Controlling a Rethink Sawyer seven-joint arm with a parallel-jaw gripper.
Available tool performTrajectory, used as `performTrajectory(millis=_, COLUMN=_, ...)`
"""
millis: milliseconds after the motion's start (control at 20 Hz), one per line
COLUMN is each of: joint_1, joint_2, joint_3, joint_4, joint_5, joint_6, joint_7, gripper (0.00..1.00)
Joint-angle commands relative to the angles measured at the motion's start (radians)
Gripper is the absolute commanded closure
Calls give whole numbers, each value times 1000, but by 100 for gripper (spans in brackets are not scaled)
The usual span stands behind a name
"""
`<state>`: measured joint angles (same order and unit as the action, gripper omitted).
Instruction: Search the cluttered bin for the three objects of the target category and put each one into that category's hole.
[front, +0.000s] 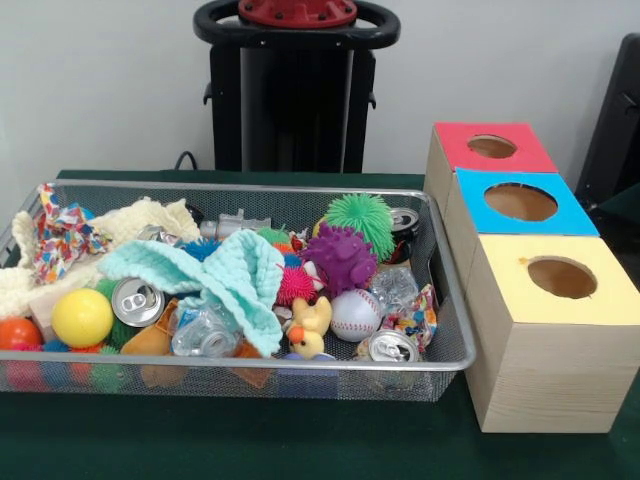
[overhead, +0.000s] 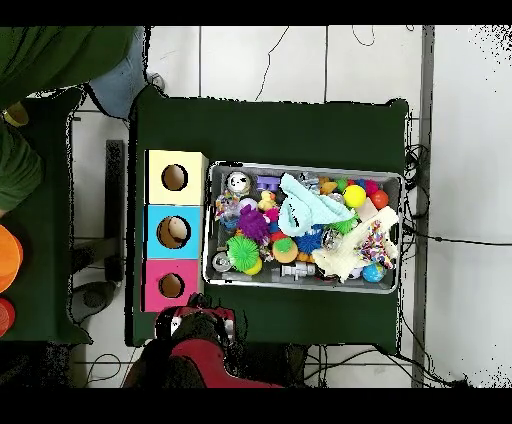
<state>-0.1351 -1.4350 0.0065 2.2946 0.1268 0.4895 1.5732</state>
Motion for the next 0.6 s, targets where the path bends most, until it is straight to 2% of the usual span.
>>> performTrajectory(millis=50, joint_1=-41, joint_2=-2, joint_3=72, joint_4=99, joint_5=31, joint_6=-26, joint_7=-88, gripper=100)
performTrajectory(millis=150, joint_1=-57, joint_2=13, joint_3=97, joint_4=113, joint_5=31, joint_6=-85, joint_7=-91, gripper=100)
performTrajectory(millis=250, joint_1=-99, joint_2=79, joint_3=155, joint_4=107, joint_5=-16, joint_6=-209, joint_7=-47, gripper=100)
performTrajectory(millis=300, joint_1=-127, joint_2=143, joint_3=190, joint_4=80, joint_5=-79, joint_6=-318, joint_7=8, gripper=100)
performTrajectory(millis=350, joint_1=-158, joint_2=179, joint_3=229, joint_4=77, joint_5=-101, joint_6=-397, joint_7=39, gripper=100)
performTrajectory(millis=400, joint_1=-186, joint_2=258, joint_3=263, joint_4=56, joint_5=-159, joint_6=-553, joint_7=101, gripper=100)
performTrajectory(millis=500, joint_1=-177, joint_2=362, joint_3=247, joint_4=6, joint_5=-228, joint_6=-699, joint_7=125, gripper=100)
performTrajectory(millis=600, joint_1=-200, joint_2=423, joint_3=275, joint_4=-19, joint_5=-271, joint_6=-760, joint_7=138, gripper=100)
